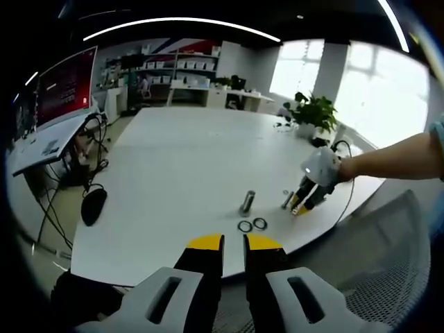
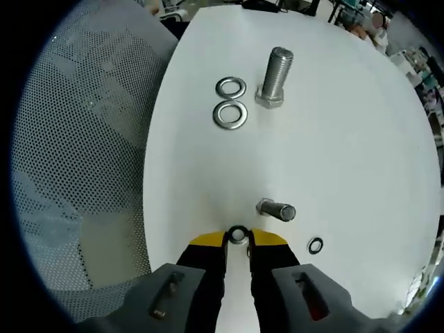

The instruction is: Place the washer onto the threaded stud by aligning its center hole with the stud, sliding it down to the base, and recovering from edge contact or off-axis alignment until the washer reaches the visible bottom stop.

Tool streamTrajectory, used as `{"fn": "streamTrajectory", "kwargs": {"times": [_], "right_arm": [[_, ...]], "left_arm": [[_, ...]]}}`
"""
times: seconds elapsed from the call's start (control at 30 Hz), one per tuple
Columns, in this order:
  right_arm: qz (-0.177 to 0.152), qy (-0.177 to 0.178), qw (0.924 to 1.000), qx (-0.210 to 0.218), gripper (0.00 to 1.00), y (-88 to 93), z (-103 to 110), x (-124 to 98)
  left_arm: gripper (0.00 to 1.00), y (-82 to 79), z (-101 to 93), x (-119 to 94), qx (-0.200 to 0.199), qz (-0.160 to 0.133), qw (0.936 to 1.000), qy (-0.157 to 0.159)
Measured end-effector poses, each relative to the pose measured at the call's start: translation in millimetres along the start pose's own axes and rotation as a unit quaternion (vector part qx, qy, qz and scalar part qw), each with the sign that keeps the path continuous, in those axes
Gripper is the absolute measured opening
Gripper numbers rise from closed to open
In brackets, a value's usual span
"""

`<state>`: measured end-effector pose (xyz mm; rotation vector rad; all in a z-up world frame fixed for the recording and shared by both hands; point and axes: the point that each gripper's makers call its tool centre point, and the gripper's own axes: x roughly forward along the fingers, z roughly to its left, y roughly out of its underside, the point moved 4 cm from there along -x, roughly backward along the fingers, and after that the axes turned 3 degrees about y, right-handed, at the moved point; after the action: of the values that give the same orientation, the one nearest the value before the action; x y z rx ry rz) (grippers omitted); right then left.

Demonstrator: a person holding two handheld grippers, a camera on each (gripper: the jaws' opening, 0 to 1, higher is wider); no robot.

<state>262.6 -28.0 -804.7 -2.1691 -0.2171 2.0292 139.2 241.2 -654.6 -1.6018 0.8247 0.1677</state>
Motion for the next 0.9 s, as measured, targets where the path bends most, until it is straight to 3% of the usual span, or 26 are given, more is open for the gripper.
{"fn": "streamTrajectory", "kwargs": {"times": [0.23, 0.5, 0.9], "right_arm": [[-0.001, -0.002, 0.9998, 0.02, 0.13, -0.1, 2, -12], [-0.029, -0.003, 0.9983, 0.051, 0.13, -5.7, 2, -33], [-0.051, 0.036, 0.9955, 0.071, 0.12, -19.0, -4, -57]], "left_arm": [[0.09, 0.1, -0.3, 0, 0.002, 0.001, 1.0, 0.001], [0.09, -1.0, -0.2, 0, 0.003, -0.003, 1.0, 0.001], [0.09, -0.6, -0.3, 0, 0.002, -0.003, 1.0, 0.002]]}}
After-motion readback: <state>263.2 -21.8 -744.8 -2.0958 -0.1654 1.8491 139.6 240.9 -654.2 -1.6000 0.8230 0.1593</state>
